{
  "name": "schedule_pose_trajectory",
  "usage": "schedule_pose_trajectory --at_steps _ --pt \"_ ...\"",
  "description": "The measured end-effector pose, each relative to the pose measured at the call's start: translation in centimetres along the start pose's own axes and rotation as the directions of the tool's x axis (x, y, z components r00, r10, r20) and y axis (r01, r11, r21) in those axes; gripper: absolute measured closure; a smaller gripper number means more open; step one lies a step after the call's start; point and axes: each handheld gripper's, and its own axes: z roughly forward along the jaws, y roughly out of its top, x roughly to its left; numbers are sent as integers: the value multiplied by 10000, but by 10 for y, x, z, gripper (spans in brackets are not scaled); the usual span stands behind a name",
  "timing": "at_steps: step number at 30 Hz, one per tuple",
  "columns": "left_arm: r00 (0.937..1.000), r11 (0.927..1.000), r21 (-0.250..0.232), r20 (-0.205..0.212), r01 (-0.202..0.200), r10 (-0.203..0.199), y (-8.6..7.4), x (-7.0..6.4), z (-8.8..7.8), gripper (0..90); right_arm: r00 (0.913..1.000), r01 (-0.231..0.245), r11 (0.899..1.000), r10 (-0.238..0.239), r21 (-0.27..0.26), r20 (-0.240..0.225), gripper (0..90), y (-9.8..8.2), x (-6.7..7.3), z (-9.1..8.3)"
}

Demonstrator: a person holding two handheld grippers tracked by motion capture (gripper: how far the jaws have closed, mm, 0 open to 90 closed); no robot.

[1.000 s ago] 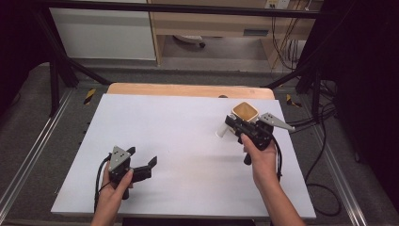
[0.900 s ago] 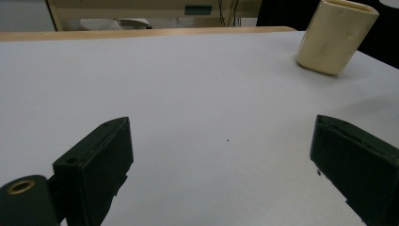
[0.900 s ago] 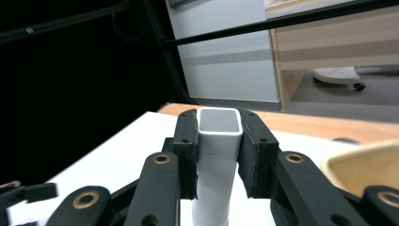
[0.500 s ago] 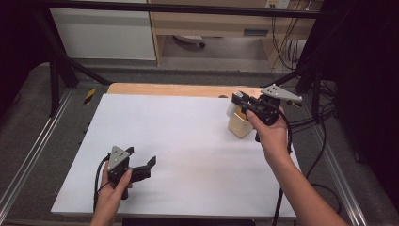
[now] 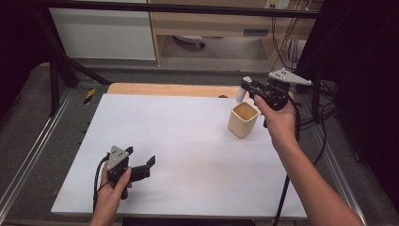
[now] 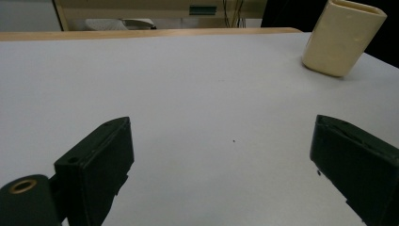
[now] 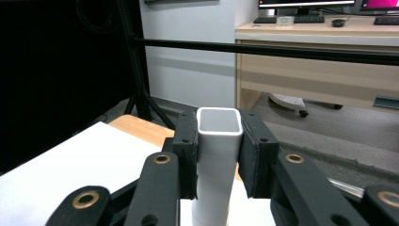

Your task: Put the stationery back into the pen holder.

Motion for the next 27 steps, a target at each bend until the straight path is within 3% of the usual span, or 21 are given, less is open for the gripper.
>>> schedule_pose_trajectory --at_steps 12,27 --pt "10000 10000 34 10 61 -61 0 1 0 62 9969 26 9995 -51 326 788 709 -6 -23 8" --pt "9999 10000 -6 47 94 -94 0 1 1 62 9935 -191 9956 86 919 1136 709 -29 -38 16"
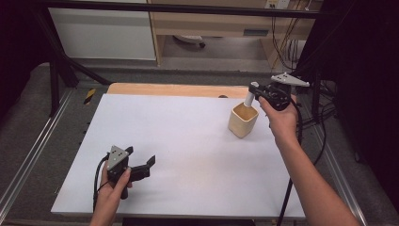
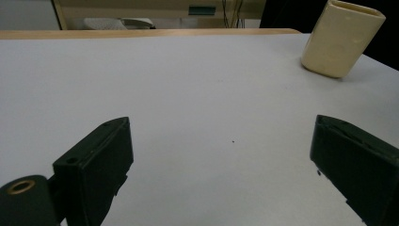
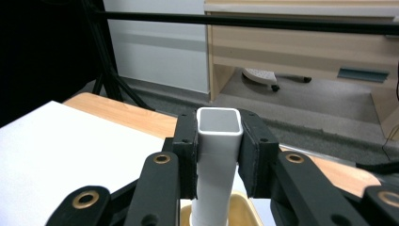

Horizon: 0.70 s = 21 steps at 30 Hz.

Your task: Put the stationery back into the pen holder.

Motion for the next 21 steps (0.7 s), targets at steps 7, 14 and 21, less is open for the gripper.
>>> schedule_pose_trajectory --at_steps 7,14,21 --pt "10000 10000 25 -6 14 -14 0 0 1 63 10000 -58 9997 57 238 51 708 -9 -5 3" --pt "10000 10000 54 18 7 -7 -1 0 1 63 9999 -94 9990 91 444 49 709 -16 -6 7" --pt "10000 10000 75 9 20 -20 -1 0 1 63 10000 -79 9981 78 609 23 709 -22 -5 11"
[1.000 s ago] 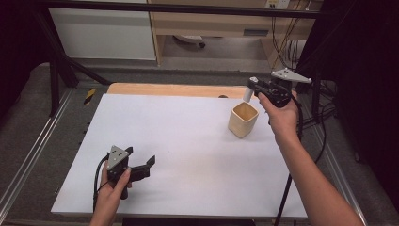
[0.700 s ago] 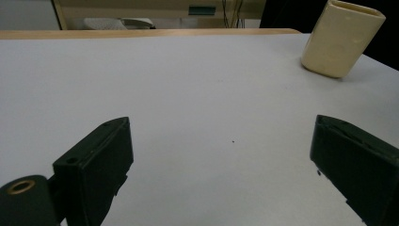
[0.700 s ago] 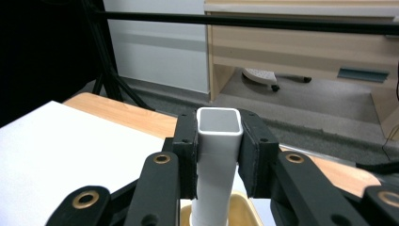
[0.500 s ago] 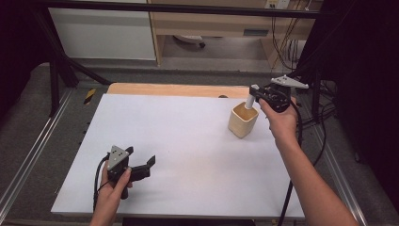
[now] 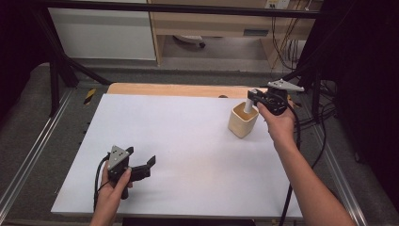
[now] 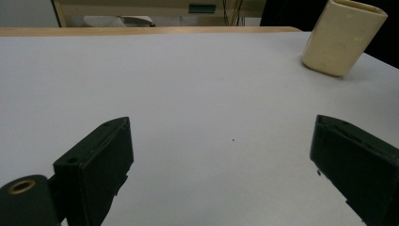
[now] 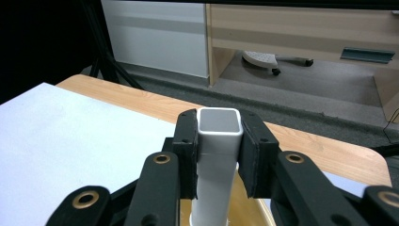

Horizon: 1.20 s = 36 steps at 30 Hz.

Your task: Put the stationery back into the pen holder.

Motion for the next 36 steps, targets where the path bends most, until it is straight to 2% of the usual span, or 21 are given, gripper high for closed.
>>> schedule_pose_trajectory --at_steps 17,36 --pt "10000 10000 14 9 -31 31 0 0 0 65 10000 -74 9995 76 323 -30 708 -14 0 6" --pt "10000 10000 3 16 -14 14 0 1 -1 66 9992 -395 9966 389 729 97 707 -32 -2 26"
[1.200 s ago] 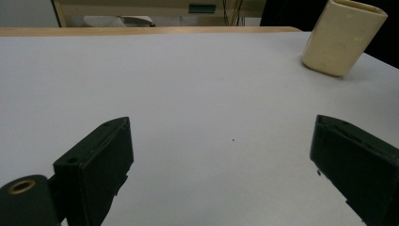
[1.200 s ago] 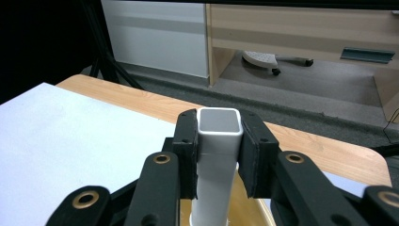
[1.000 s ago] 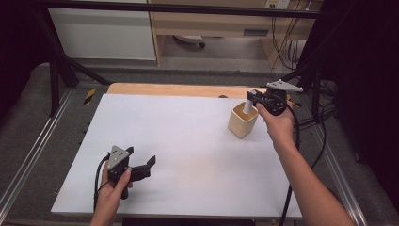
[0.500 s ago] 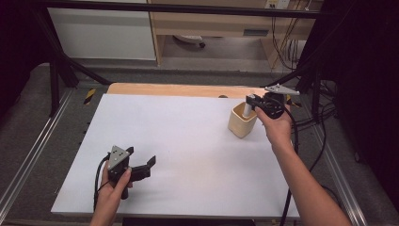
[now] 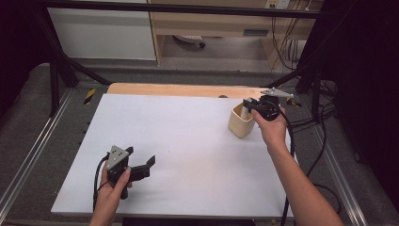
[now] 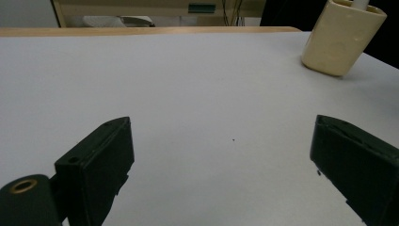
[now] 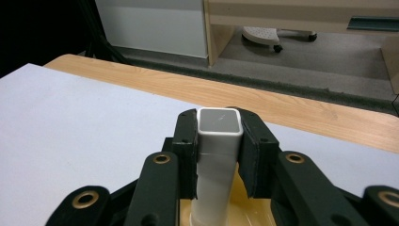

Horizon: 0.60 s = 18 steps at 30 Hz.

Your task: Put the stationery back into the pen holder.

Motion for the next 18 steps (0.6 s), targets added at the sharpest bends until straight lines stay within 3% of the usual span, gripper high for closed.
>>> schedule_pose_trajectory --at_steps 18 --pt "10000 10000 -14 9 5 -5 0 0 0 66 9999 -138 9989 134 440 84 706 -8 0 12"
